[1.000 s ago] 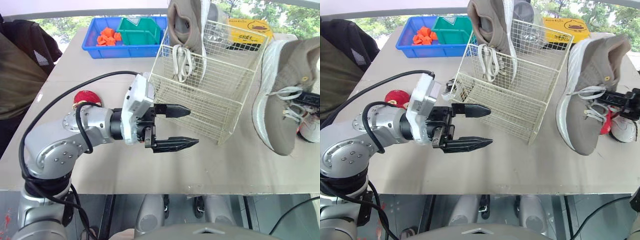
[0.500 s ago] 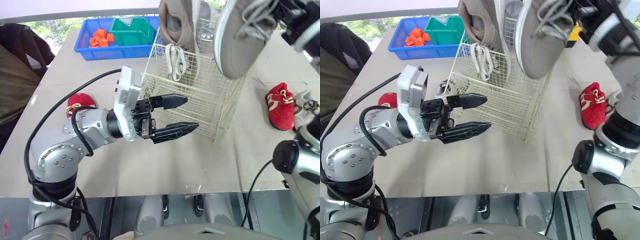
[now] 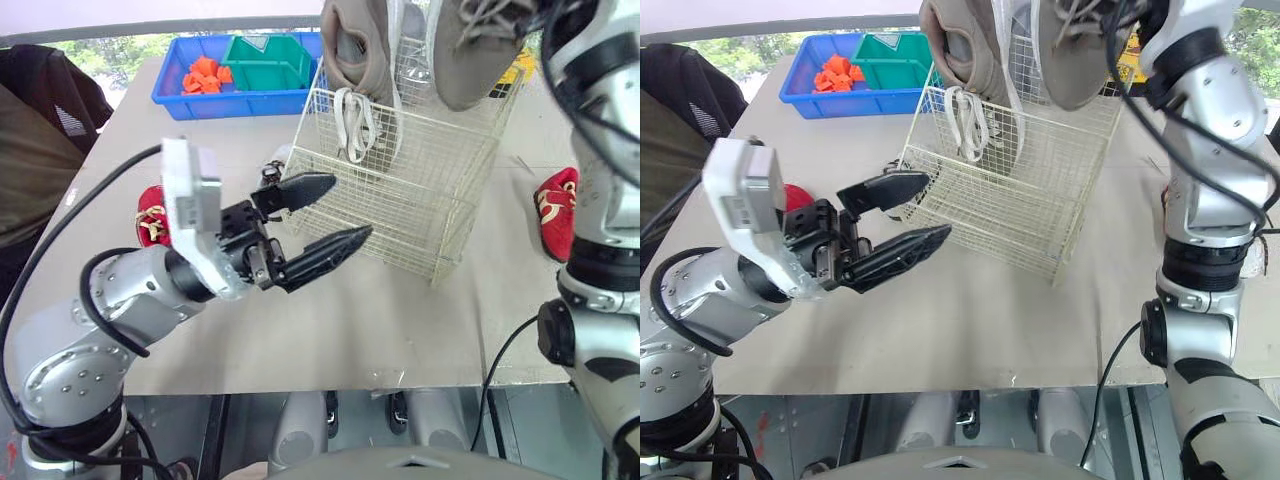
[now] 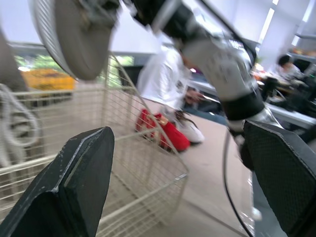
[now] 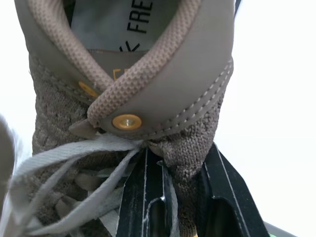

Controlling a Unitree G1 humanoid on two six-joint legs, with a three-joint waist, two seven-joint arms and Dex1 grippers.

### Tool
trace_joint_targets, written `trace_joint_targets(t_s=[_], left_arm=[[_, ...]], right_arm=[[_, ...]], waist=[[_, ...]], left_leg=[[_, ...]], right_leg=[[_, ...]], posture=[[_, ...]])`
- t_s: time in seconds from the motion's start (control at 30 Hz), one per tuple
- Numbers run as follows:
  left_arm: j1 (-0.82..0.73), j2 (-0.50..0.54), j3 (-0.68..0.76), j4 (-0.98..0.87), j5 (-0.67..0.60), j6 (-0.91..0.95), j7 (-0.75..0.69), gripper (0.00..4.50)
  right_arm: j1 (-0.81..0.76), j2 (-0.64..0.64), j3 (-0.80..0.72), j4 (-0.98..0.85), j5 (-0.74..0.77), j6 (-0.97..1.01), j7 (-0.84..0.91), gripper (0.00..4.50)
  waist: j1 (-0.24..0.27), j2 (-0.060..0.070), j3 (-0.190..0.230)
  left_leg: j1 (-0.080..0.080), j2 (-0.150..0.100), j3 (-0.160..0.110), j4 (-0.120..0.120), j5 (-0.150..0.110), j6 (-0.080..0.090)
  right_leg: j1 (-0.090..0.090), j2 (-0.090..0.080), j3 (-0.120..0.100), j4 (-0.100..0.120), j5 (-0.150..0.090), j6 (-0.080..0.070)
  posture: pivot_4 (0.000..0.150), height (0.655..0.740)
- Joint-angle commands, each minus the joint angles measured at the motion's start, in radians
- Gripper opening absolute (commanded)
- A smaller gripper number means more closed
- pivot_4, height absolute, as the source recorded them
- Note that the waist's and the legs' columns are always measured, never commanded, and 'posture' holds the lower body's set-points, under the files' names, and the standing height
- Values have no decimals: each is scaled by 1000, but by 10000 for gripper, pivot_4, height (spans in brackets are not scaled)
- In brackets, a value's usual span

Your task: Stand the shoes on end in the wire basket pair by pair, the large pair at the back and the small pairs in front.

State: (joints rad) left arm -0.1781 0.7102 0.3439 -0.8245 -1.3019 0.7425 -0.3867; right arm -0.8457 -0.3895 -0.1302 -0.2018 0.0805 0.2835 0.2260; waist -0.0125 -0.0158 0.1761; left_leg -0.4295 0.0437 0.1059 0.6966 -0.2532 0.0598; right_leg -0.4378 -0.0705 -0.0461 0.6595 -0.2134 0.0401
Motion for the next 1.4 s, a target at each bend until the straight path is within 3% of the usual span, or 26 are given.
trace_joint_targets(t_s=[0.03,0.23,0.53,0.63,0.83,1.1,1.2,1.4], left_arm=[[36,24,39,-23,13,-48,-8,45000],[28,44,20,5,42,-77,-26,45000],[35,49,2,40,88,-101,-70,45000],[53,51,8,43,101,-104,-84,45000],[73,44,7,46,127,-114,-101,45000],[111,45,30,23,132,-127,-84,45000],[149,48,50,5,133,-133,-80,45000],[190,53,71,-4,146,-147,-82,45000]], right_arm=[[106,35,38,-12,-62,-69,-52,562],[294,64,137,42,-152,-133,-54,562],[381,157,89,27,-40,-53,-39,562],[361,97,65,62,-2,-77,49,562],[200,-63,57,329,4,-232,209,562],[8,-55,103,681,-26,-436,282,562],[6,-27,109,708,-25,-463,280,562],[163,18,108,504,-6,-385,251,562]], waist=[[1,-2,-2],[0,-3,-2],[0,-13,-9],[0,-15,-10],[0,-16,-10],[-9,-18,-12],[-15,-19,-13],[-30,-22,-16]], left_leg=[[0,0,0,0,0,0],[7,1,1,0,0,-1],[15,3,2,-3,-2,-6],[16,3,3,-5,-3,-6],[17,3,4,-8,-2,-6],[19,3,5,-8,-4,-2],[19,4,6,-10,-4,-3],[20,7,6,-12,-2,-7]], right_leg=[[0,0,0,0,0,0],[7,-1,1,-1,-2,-4],[13,0,2,-2,-3,-5],[13,-1,2,-4,-2,-5],[13,-1,3,-7,-1,-6],[13,0,5,-8,1,-9],[13,-1,6,-8,1,-9],[13,-4,6,-9,1,-9]], posture=[[1500,7400],[1500,7400],[1500,7400],[1500,7400],[1500,7400],[1500,7400],[1500,7400],[1500,7400]])
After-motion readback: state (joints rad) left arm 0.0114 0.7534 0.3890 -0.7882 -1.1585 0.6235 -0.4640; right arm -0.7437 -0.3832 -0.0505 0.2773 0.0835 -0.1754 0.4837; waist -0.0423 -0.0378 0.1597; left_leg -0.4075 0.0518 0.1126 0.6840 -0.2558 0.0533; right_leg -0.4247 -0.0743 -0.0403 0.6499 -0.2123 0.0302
